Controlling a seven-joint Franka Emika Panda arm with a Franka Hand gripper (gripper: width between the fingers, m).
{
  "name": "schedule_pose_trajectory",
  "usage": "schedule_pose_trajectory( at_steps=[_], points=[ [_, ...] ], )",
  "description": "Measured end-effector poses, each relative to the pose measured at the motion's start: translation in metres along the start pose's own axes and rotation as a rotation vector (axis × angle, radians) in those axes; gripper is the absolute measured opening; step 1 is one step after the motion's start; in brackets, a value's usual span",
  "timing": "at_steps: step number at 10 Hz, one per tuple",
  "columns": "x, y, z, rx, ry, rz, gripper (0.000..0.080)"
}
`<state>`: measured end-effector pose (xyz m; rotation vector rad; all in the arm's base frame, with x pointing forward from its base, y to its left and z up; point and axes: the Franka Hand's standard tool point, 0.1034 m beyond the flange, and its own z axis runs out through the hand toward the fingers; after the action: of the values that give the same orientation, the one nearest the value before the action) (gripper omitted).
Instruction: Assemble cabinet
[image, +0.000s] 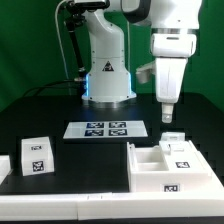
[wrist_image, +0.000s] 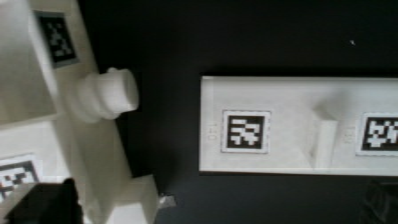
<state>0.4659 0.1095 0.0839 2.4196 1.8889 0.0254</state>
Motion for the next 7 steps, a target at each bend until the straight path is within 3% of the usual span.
schedule_pose_trajectory(
  at_steps=[3, 7],
  points=[
    [0.014, -0.025, 0.024, 0.005, 0.051, 0.061, 0.0797],
    [0.013, -0.04, 0.045, 0.033, 0.064, 0.061, 0.0797]
  ],
)
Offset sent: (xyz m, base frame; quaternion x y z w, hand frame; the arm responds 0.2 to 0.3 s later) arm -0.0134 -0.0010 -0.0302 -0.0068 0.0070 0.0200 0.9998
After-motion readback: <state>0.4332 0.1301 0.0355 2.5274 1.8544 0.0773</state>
